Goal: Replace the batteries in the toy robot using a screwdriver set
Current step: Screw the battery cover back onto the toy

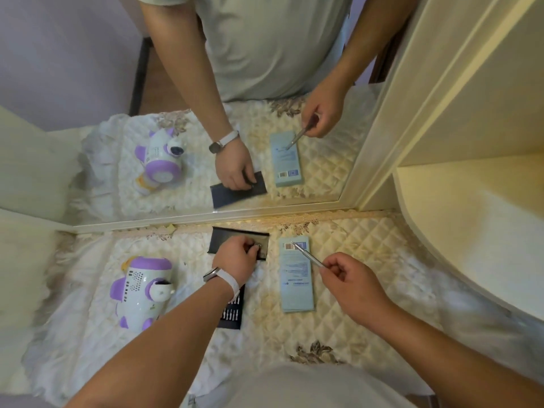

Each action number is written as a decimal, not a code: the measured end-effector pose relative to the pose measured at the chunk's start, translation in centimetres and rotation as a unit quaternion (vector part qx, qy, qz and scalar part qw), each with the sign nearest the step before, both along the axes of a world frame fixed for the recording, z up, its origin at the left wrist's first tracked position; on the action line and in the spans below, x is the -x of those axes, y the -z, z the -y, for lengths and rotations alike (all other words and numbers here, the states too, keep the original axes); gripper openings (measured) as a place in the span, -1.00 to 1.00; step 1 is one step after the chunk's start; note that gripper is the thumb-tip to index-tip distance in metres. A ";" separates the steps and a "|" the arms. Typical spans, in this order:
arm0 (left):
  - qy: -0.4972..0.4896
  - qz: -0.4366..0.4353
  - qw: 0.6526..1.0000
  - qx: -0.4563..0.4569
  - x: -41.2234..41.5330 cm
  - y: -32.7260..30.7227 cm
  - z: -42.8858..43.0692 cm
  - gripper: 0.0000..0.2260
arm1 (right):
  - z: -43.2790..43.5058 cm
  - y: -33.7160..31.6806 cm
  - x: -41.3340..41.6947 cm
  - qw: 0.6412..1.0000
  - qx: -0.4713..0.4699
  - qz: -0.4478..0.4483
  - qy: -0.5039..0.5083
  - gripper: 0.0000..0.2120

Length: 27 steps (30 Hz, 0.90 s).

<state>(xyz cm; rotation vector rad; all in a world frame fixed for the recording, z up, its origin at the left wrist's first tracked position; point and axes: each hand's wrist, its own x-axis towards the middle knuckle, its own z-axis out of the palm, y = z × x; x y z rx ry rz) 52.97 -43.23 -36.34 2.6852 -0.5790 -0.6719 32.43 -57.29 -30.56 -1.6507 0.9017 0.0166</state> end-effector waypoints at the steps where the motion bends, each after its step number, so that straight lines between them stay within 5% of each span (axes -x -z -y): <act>1: -0.008 0.003 1.000 -0.001 -0.1 0.1 0.1 -0.82 | 0.2 0.3 -0.3 1.000 0.001 -0.002 -0.008 -0.88; 17: 0.020 0.022 0.998 -0.051 -0.6 -0.5 0.9 -0.85 | 0.9 1.0 -1.4 1.000 0.005 0.006 -0.017 -0.87; 22: -0.087 0.014 0.992 0.087 0.0 -3.3 0.2 -0.89 | 0.2 -0.4 -0.7 1.000 0.009 0.020 -0.002 -0.88; 27: -0.193 -0.047 0.938 0.285 2.3 -8.2 -0.4 -0.88 | -1.3 -2.7 -0.6 0.999 0.020 0.045 0.014 -0.90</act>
